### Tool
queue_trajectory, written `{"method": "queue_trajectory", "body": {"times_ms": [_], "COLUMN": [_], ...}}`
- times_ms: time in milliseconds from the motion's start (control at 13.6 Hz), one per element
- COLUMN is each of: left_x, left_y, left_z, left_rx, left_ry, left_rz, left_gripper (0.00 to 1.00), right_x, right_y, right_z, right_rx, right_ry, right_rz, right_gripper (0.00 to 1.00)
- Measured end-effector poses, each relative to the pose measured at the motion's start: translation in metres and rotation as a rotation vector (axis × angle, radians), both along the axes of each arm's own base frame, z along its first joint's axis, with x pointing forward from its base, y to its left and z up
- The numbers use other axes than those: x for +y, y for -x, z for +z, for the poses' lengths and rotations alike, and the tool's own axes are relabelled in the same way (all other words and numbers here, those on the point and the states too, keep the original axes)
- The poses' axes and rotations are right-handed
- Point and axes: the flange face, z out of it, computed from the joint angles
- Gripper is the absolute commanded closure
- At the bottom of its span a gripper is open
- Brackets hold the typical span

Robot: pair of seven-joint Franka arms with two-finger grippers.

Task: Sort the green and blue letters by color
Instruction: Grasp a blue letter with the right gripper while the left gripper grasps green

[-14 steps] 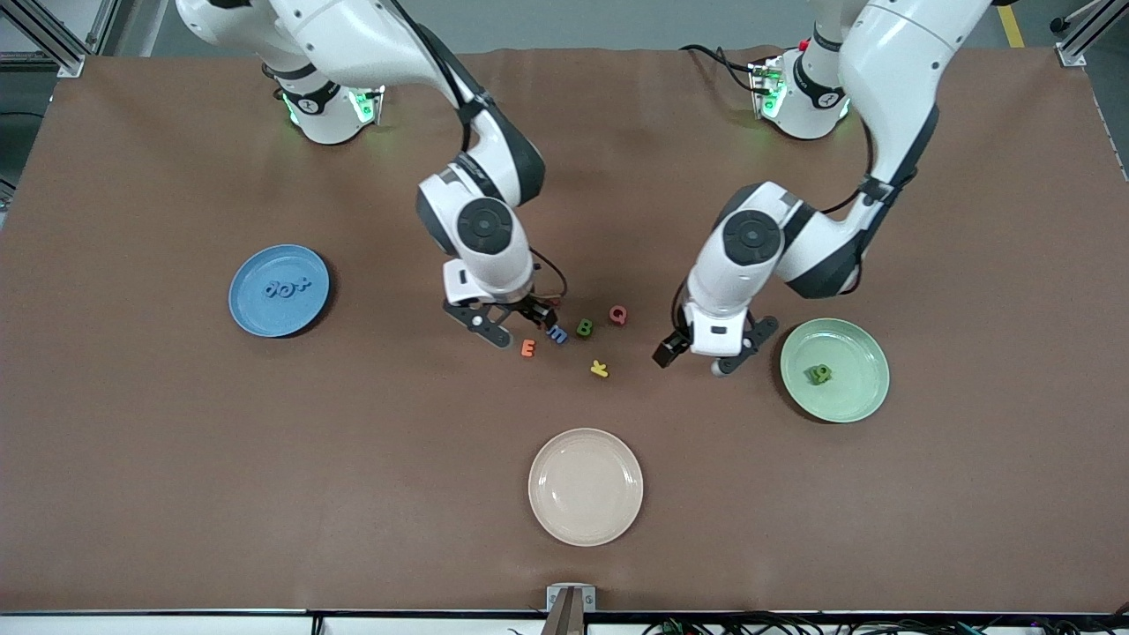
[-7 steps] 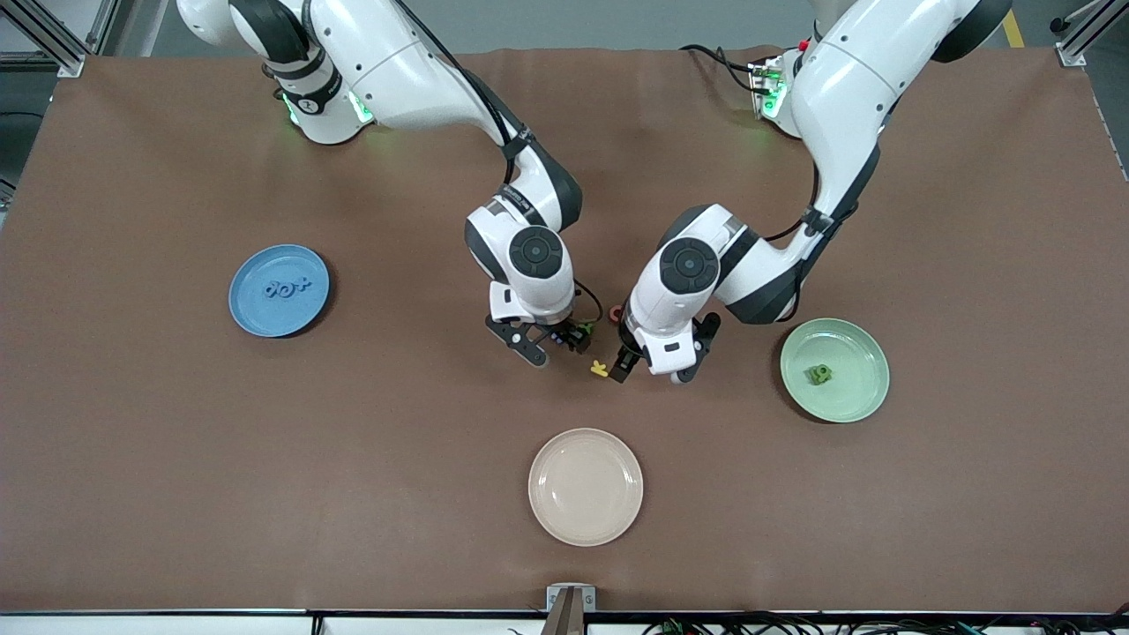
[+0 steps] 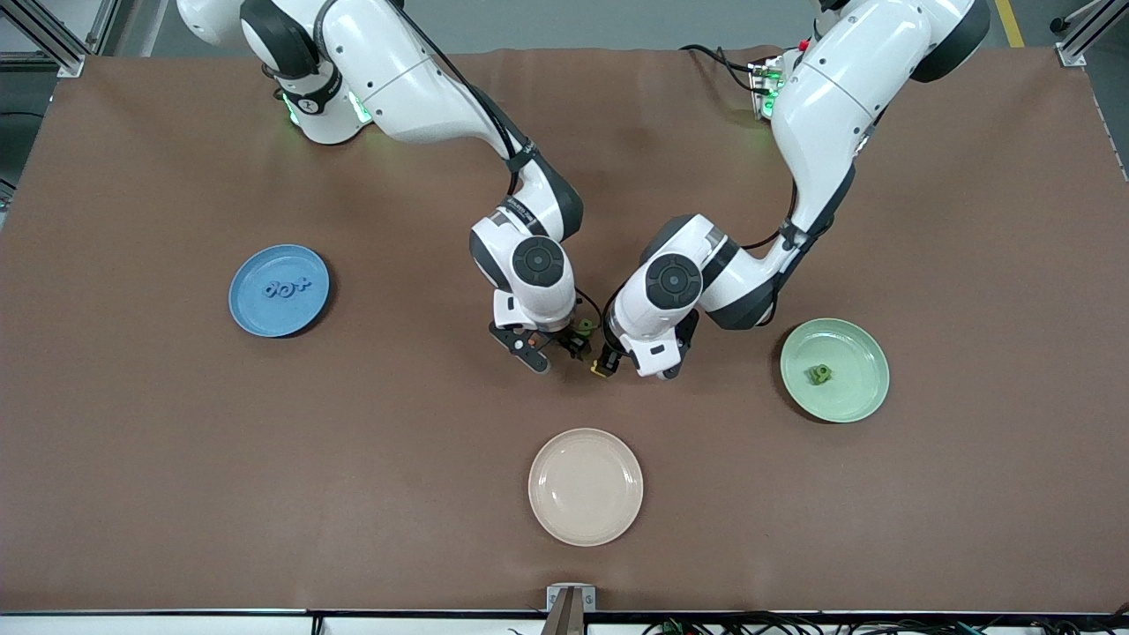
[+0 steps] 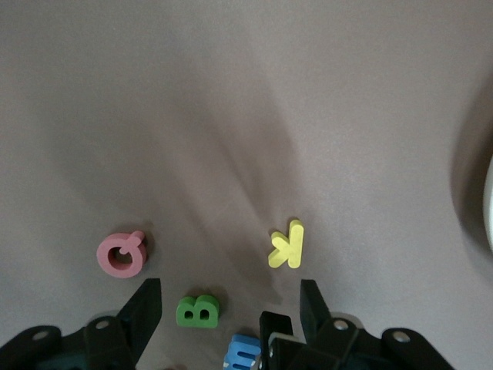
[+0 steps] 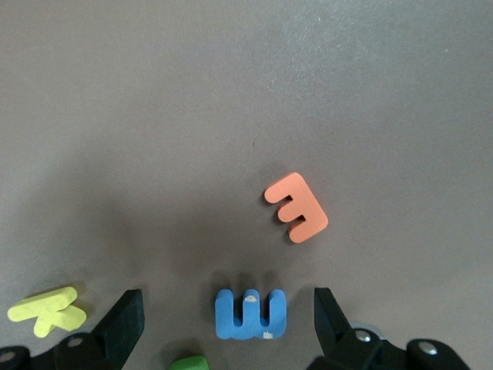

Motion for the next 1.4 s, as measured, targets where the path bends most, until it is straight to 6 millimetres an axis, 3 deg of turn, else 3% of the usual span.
{"method": "queue_trajectory", "body": {"times_ms": [515,736,957,1398], "left_x": [0.001,0.002,0.002,0.002], "left_y": [-0.002,-0.003,-0.003,-0.004], "left_z": [0.001,0.001,0.001,0.001], "left_rx": [-0.001,-0.001,-0.002,-0.002], "left_ry": [0.001,-0.001,0.0,-0.001], "left_rz": [0.004,0.006,0.007,0.007], "left_gripper": [0.24,0.25,0.33,0.26], "right_x": [0.005,0.006,0.007,0.007], "right_y": [0.013,0.017,0.016,0.016], "right_z": [-0.01,-0.013,-0.012,-0.006], "right_rx": [0.019,0.018,0.015,0.021], "right_ry": [0.032,0.04,0.038,0.042], "right_rz": [0.026,0.033,0.033,0.032], "right_gripper": [0.07,0.13,0.34,0.96]}}
